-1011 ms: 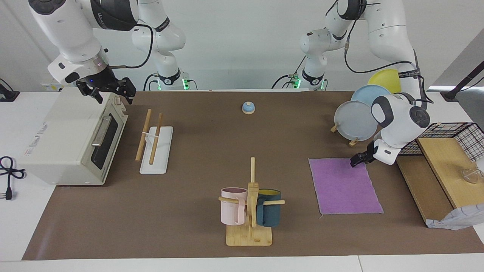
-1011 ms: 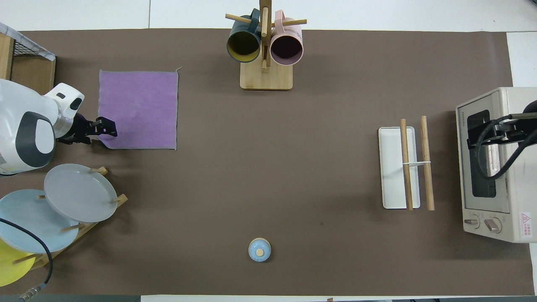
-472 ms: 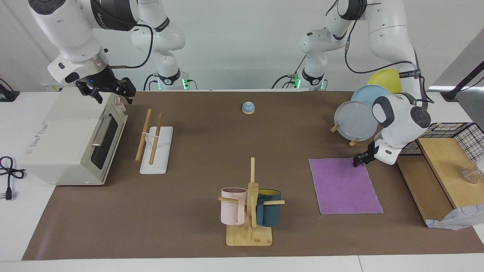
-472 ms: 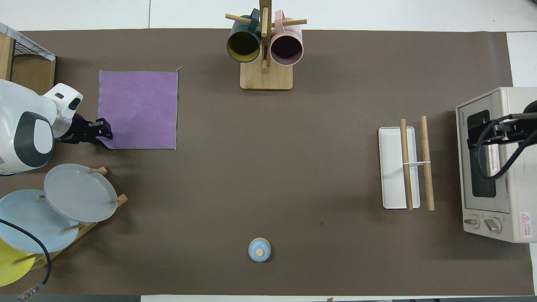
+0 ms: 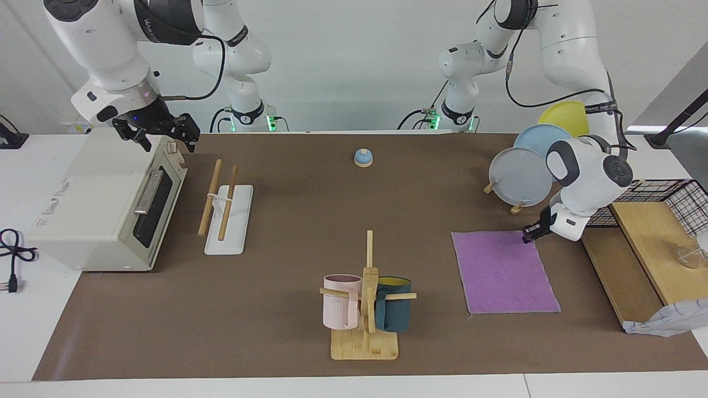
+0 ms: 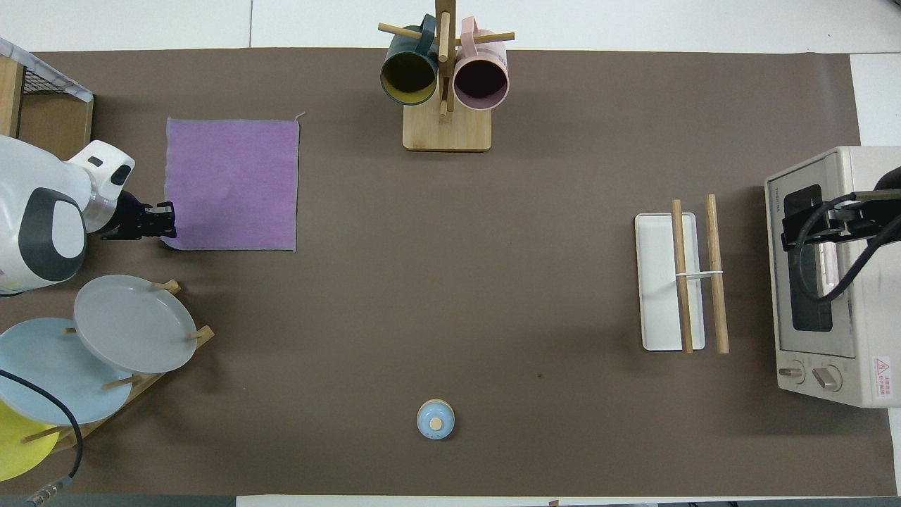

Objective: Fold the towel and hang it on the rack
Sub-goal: 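Grasp the towel corner with the left gripper and lift it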

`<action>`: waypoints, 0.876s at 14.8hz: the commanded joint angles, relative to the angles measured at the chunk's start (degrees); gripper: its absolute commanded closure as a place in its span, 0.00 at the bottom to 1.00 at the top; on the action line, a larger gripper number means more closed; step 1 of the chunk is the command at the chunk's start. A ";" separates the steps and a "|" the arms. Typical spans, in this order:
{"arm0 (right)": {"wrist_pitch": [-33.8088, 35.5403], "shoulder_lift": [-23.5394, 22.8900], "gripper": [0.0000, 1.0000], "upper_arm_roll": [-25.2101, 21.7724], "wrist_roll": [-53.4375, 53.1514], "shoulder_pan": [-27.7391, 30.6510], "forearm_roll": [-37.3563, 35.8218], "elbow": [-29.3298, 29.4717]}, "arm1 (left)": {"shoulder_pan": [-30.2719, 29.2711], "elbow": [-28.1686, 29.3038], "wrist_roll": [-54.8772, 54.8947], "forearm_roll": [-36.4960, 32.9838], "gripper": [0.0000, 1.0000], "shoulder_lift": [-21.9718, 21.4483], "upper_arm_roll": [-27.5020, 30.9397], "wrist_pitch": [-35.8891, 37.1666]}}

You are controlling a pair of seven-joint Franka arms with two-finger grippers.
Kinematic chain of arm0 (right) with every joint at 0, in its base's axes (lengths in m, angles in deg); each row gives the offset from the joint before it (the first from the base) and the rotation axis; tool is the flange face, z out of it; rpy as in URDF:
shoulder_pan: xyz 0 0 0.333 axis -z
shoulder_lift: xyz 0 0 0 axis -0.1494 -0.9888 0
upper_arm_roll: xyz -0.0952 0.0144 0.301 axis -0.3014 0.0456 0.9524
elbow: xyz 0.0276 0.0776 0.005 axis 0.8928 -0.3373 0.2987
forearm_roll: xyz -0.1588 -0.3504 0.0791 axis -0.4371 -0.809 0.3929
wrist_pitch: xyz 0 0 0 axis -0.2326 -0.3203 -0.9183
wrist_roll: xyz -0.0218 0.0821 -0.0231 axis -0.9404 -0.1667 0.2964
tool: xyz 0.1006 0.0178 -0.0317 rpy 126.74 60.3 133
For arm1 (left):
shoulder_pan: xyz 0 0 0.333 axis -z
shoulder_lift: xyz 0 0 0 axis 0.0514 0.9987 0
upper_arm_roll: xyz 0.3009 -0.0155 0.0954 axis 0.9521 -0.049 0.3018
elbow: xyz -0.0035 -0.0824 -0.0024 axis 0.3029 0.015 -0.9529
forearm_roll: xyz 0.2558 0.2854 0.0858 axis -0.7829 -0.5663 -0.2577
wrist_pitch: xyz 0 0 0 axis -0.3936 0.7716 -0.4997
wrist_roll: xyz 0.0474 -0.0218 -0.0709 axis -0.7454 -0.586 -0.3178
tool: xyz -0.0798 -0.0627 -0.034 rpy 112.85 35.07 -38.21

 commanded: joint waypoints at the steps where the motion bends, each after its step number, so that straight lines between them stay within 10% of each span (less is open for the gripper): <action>1: -0.24 0.97 0.00 0.05 1.33 0.86 2.62 -0.95 | 0.10 0.00 0.69 -0.01 1.00 -0.51 0.00 0.60; 7: -0.42 0.97 0.00 0.05 1.15 0.77 2.54 -0.86 | 1.50 -2.10 0.78 -0.19 1.00 -3.57 -0.44 5.15; 13: -0.24 0.88 0.00 0.05 1.15 0.77 2.54 -0.95 | 22.22 -0.11 -6.95 -11.35 1.00 -8.06 -0.44 8.78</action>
